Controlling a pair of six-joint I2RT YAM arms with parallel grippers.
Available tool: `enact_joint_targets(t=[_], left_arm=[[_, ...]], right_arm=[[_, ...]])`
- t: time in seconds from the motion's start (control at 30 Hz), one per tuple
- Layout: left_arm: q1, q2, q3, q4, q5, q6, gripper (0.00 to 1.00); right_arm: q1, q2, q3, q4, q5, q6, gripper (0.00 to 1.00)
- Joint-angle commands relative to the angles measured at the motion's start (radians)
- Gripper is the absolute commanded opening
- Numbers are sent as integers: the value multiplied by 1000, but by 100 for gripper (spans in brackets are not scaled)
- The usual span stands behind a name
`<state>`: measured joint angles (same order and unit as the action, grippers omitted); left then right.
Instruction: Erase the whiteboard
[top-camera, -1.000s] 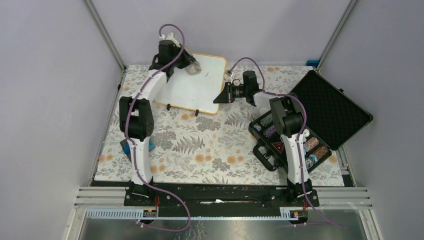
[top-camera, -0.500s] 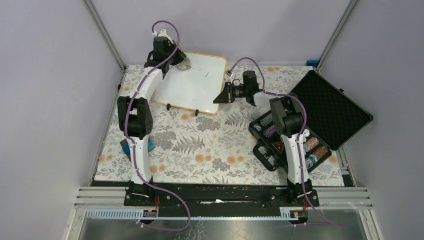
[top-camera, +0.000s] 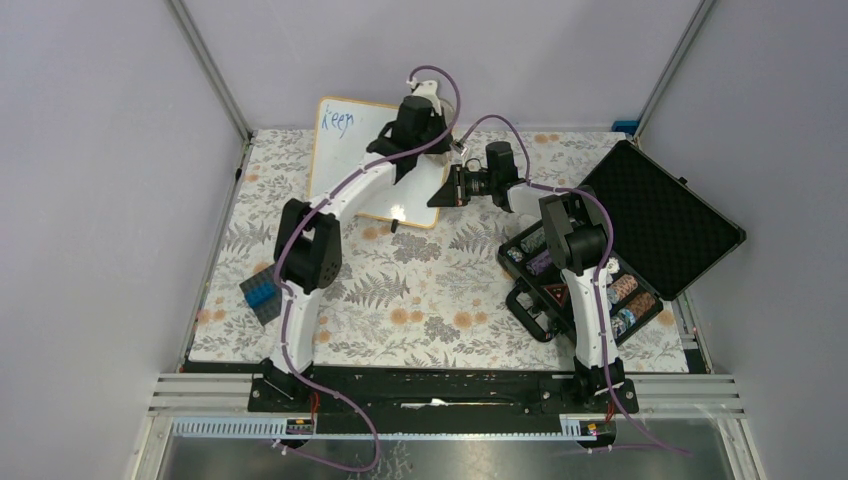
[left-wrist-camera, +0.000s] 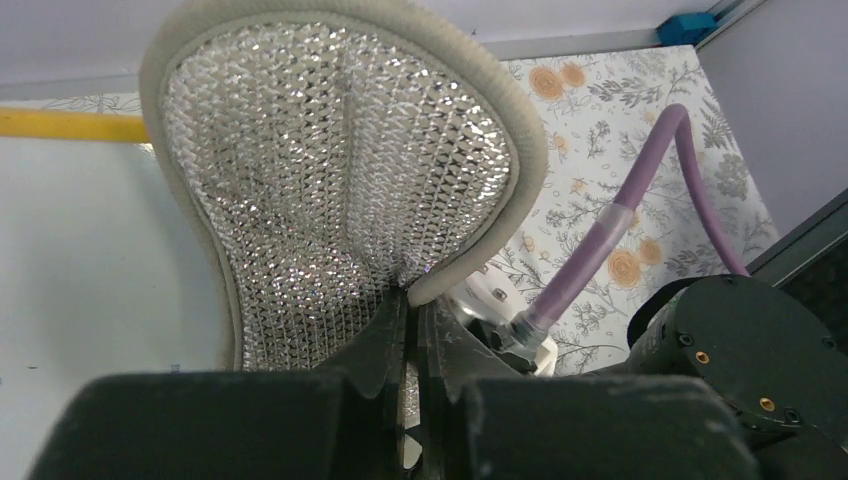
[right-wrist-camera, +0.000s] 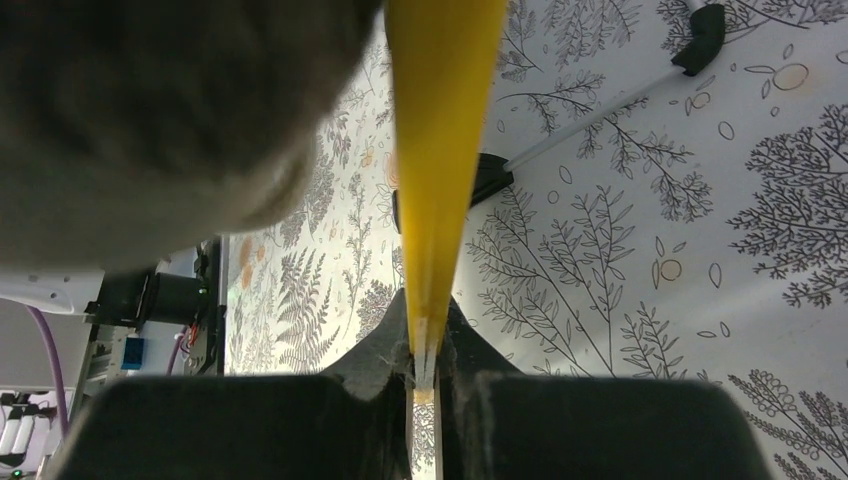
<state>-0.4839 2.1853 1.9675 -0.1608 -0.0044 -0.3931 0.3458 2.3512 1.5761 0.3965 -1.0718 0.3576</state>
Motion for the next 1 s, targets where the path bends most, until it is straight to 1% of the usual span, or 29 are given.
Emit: enact_joint_targets(t=[0.0,0.1,0.17,0.3,0.4,0.47,0.53,0.7,0.8,0.87,0.97], left_arm=[[-9,63,-21,-39,72,-28,0],[5,58,-28,-59,46,-4,0],[34,48,-47,-61,53,-5,0],[139,11,-123,-60,42,-24,0],[235,-32,-200,-17,53,-92,0],[289,-39,-215,-12,79,-117,0],[319,-30,-198,-27,87,-115,0],[324,-11,-143,-46,101,-109,0],[317,-16,-141,-54,93,-111,0],[288,-25,-152,-54,66,-87,0],[205,-30,-160,-59,27,-46,0]], right_arm=[[55,-62,-5,-28,-120,-74,0],[55,-63,-5,-28,-119,-77,0],[56,-63,-4,-27,-118,-76,0],[56,-63,-5,-27,-117,-76,0],[55,-60,-3,-28,-119,-76,0],[56,-58,-1,-28,-119,-75,0],[56,-57,1,-28,-119,-74,0],[56,-57,1,-29,-117,-74,0],[57,-56,2,-30,-117,-74,0],[56,-55,2,-30,-118,-74,0],[56,-57,2,-28,-118,-75,0]])
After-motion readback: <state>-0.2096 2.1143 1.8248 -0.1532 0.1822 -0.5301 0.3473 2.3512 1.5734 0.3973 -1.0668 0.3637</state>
